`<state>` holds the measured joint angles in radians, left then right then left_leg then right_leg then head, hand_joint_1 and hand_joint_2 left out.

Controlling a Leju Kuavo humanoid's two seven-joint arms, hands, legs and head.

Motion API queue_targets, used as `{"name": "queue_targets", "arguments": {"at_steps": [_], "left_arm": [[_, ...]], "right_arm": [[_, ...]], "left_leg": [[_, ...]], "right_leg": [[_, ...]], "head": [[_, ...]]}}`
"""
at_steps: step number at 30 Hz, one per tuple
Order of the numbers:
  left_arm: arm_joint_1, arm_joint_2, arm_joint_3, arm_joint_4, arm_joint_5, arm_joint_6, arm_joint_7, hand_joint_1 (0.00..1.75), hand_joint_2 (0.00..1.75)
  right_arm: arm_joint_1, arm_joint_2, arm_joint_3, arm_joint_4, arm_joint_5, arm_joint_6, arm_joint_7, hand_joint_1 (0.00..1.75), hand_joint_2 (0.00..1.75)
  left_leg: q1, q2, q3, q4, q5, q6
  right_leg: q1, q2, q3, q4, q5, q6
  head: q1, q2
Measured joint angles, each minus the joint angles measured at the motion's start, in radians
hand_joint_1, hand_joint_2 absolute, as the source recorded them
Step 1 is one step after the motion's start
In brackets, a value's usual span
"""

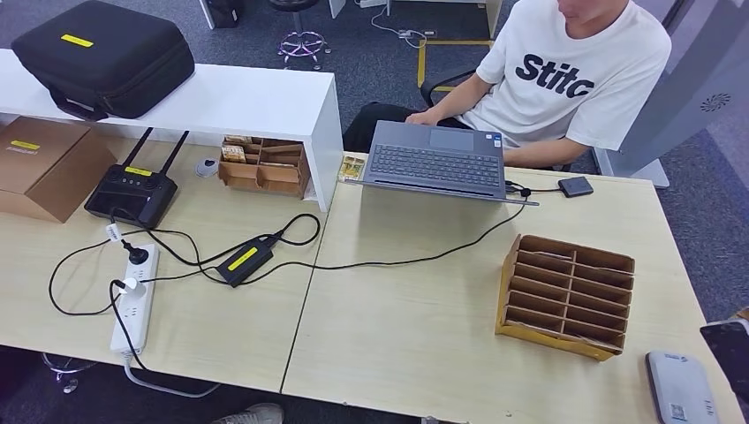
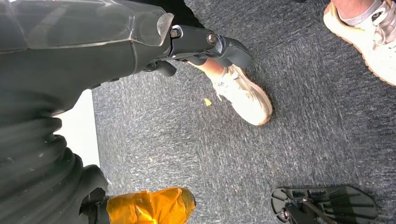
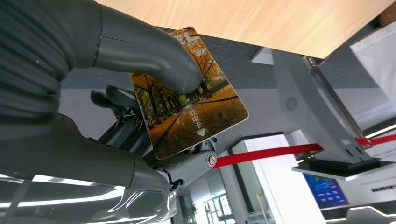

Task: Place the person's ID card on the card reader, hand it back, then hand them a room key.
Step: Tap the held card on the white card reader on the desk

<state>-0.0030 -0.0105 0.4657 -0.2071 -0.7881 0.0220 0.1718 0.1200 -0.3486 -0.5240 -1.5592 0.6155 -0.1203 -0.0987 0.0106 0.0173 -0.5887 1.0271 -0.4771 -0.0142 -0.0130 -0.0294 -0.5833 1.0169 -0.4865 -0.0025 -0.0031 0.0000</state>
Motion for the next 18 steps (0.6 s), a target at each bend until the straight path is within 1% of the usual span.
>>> {"name": "queue_targets", "arguments": {"at_steps": [3,8,13,18], "left_arm": [[0.0,0.0,0.008,0.0,-0.003,0.0,0.0,0.0,1.75],[0.0,0.0,0.018,0.0,-0.003,0.0,0.0,0.0,1.75],[0.0,0.0,0.031,0.0,-0.003,-0.001,0.001,0.0,1.75],[0.0,0.001,0.038,0.0,-0.004,-0.004,0.001,0.0,1.75]], "right_arm": [[0.0,-0.008,-0.008,0.022,0.008,0.013,0.015,1.75,1.75],[0.001,-0.035,-0.01,0.051,0.005,0.087,0.029,1.75,1.75],[0.003,-0.076,-0.003,0.075,-0.01,0.178,0.027,1.75,1.75],[0.003,-0.118,0.022,0.105,-0.017,0.239,0.028,1.75,1.75]], "left_leg": [[0.0,0.0,0.0,0.0,0.0,0.0],[0.0,0.0,0.0,0.0,0.0,0.0],[0.0,0.0,0.0,0.0,0.0,0.0],[0.0,0.0,0.0,0.0,0.0,0.0]], "right_leg": [[0.0,0.0,0.0,0.0,0.0,0.0],[0.0,0.0,0.0,0.0,0.0,0.0],[0.0,0.0,0.0,0.0,0.0,0.0],[0.0,0.0,0.0,0.0,0.0,0.0]], "head": [[0.0,0.0],[0.0,0.0],[0.0,0.0],[0.0,0.0]]}}
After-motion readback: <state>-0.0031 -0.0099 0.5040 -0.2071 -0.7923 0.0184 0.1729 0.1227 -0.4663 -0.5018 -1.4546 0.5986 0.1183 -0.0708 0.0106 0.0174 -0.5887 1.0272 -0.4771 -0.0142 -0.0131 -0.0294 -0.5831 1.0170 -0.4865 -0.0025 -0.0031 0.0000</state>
